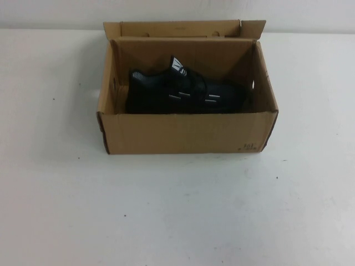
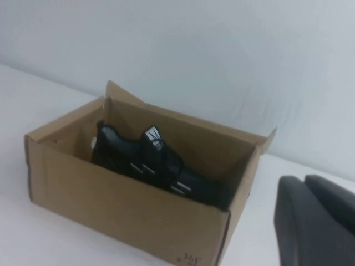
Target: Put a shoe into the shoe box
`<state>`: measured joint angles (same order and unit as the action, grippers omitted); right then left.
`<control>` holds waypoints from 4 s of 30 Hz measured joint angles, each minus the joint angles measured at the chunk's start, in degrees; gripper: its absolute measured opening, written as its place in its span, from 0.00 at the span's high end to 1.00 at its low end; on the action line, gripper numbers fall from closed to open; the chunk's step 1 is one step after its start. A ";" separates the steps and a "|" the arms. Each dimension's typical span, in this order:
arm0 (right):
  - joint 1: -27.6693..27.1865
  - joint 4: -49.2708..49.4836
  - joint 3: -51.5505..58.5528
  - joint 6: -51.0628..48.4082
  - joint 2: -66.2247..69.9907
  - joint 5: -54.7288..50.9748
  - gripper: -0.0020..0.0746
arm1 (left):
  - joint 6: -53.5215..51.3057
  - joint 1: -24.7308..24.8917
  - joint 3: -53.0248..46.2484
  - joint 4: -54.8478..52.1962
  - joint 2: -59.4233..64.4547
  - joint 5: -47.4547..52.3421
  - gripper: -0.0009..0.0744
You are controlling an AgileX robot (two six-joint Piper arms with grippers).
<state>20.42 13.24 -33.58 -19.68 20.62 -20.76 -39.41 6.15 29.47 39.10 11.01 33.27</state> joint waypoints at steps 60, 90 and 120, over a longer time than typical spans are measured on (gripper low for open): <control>0.00 3.21 20.33 0.00 -7.78 18.51 1.00 | 19.25 0.58 -16.43 -26.42 -10.68 -17.71 0.99; 0.00 3.21 20.33 0.00 -7.78 18.60 1.00 | 33.19 0.58 -30.90 -37.77 -11.69 -11.10 0.99; -14.75 4.19 22.87 0.00 -14.15 18.41 1.00 | 33.19 0.58 -30.90 -37.77 -11.69 -11.10 0.99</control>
<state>5.66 17.43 -10.71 -19.68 6.47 -2.35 -6.22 6.73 -1.44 1.33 -0.68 22.17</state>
